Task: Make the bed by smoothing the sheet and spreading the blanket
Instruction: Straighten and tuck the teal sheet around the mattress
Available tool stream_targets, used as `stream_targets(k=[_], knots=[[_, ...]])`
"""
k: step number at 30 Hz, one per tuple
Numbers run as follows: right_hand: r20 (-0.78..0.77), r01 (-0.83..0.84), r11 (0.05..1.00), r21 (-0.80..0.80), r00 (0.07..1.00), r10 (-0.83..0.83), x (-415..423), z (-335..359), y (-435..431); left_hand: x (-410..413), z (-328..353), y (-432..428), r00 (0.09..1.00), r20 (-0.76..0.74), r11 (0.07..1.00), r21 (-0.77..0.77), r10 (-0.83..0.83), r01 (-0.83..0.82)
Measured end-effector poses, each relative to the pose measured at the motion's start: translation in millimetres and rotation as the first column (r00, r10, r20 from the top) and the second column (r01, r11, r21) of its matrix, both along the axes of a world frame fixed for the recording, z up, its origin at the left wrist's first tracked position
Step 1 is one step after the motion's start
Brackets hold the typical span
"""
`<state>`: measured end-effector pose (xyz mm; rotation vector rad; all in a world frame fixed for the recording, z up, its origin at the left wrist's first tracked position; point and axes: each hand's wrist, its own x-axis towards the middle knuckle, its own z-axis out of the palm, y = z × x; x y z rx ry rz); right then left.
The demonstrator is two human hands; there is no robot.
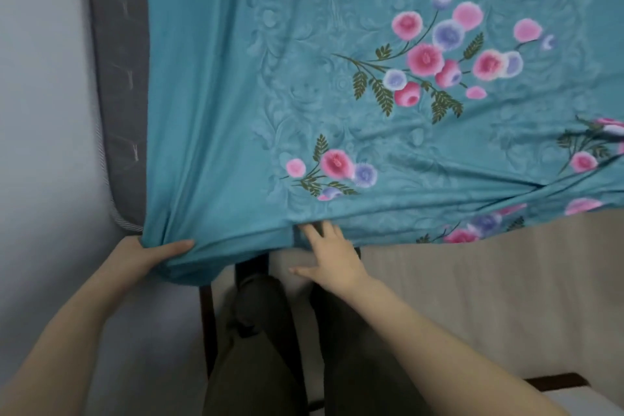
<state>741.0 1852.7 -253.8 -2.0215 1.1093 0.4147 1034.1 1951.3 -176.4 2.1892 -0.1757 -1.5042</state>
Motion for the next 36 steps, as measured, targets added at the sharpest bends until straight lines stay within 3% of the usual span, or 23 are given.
stream_targets(k=[3,7,10,14,17,19,21,23,26,28,32,36], knots=[[-0.156,-0.058,0.979,-0.197,0.987,0.027,21,-1,4,11,10,8,0.999,-0.011,0.991,-0.128,0.033,-0.034],[-0.2,0.07,0.897,-0.437,0.965,-0.173,35,8,6,15,27,10,0.976,-0.159,0.94,-0.284,0.149,-0.19],[-0.175,0.102,0.925,-0.367,0.969,-0.176,34,21,0,13,49,-1,0.969,-0.214,0.911,-0.362,0.128,-0.2],[-0.159,-0.029,0.935,-0.353,0.987,-0.03,28,47,-17,11,89,-25,0.964,-0.267,0.861,-0.488,0.006,-0.141],[-0.126,0.041,0.952,-0.305,0.989,-0.083,23,81,-33,24,118,-30,0.955,-0.259,0.895,-0.447,-0.143,0.013],[-0.101,0.114,0.942,-0.314,0.983,-0.153,17,105,-42,39,134,-25,0.918,-0.215,0.916,-0.306,-0.333,0.261],[-0.064,0.176,0.925,-0.338,0.976,-0.209,8,133,-48,56,145,-16,0.82,-0.15,0.834,-0.122,-0.552,0.539],[-0.029,0.158,0.9,-0.407,0.982,-0.185,-1,160,-52,69,156,-9,0.783,-0.082,0.787,-0.025,-0.616,0.616],[0.006,0.22,0.863,-0.455,0.97,-0.244,-10,197,-64,84,178,-9,0.869,-0.066,0.869,-0.116,-0.49,0.481],[0.057,0.311,0.859,-0.406,0.947,-0.316,-12,221,-72,89,190,-16,0.929,-0.085,0.915,-0.225,-0.361,0.335],[0.192,0.385,0.88,-0.278,0.92,-0.342,-10,262,-93,83,210,-41,0.987,0.042,0.898,-0.412,-0.153,0.156],[0.237,0.409,0.893,-0.19,0.901,-0.362,-6,291,-116,69,232,-71,0.98,0.192,0.868,-0.493,0.047,0.055]])
